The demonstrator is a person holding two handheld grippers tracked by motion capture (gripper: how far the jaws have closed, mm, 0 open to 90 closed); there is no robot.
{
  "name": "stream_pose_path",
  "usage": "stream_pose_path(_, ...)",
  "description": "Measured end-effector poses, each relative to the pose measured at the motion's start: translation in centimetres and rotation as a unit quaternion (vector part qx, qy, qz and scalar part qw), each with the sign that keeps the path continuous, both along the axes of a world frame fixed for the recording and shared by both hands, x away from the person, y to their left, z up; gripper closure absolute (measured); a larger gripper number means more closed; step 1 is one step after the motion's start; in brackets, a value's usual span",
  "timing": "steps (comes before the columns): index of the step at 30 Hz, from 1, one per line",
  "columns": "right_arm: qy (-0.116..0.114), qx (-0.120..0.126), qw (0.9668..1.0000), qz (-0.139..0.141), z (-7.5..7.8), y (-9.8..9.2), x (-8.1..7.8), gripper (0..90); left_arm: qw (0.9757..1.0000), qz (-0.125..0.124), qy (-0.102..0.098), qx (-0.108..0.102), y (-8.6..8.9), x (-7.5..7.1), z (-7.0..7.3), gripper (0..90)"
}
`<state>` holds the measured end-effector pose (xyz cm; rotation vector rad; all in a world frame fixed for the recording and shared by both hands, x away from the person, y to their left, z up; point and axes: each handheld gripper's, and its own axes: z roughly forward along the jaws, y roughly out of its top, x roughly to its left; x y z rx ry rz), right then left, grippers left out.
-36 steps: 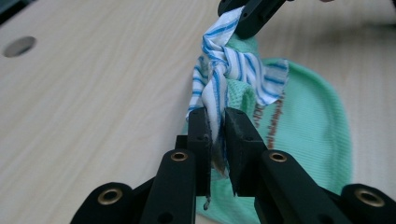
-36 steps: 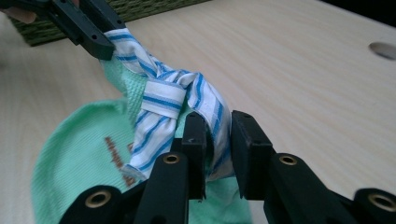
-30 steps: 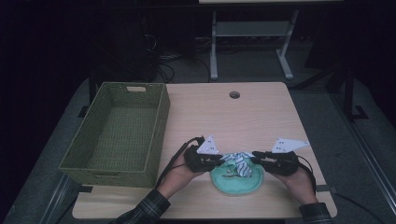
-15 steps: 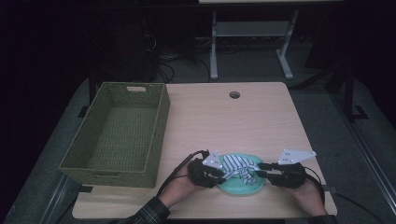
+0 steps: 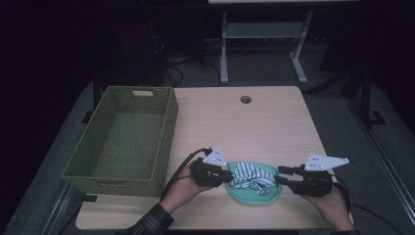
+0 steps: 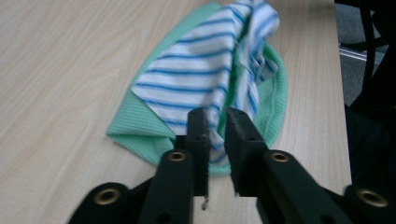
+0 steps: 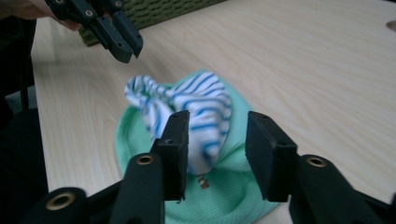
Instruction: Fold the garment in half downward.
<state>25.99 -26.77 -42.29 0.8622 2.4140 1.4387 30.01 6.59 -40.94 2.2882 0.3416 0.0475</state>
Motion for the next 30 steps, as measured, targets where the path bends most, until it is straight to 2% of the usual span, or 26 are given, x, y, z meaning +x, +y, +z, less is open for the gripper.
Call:
stream_pose_path(3,0.005,-0.005,1.0000,-0.005,0.4,0.2,0.7,73.7,1.0000,-0.002,0.000,0.001,-0.5,0.6,0.1,88.9)
stream_pose_path(5,0.012,-0.012,0.9999,0.003,0.5,0.6,1.2,82.5,1.0000,0.000,0.007,0.000,-1.0,1.1,-0.1,89.5)
stream_pose_path(9,0.014,-0.025,0.9995,0.012,0.3,1.7,2.0,88.8,0.9999,-0.002,0.003,0.013,-2.2,1.8,-0.6,89.5)
stream_pose_path(15,0.025,-0.039,0.9986,0.026,-0.1,2.9,2.7,89.9,0.9998,0.003,0.005,0.020,-3.4,2.7,-1.4,89.3)
stream_pose_path(17,0.033,-0.044,0.9980,0.031,-0.5,3.2,2.6,90.0,0.9994,-0.007,0.005,0.033,-3.5,2.7,-1.7,89.0)
stream_pose_path(26,0.060,-0.063,0.9954,0.040,-2.1,3.3,1.0,90.0,0.9983,-0.026,0.020,0.047,-4.0,1.4,-2.7,87.4)
stream_pose_path(30,0.065,-0.068,0.9945,0.046,-2.5,3.3,0.2,89.9,0.9969,-0.037,0.021,0.066,-4.1,0.6,-3.4,87.3)
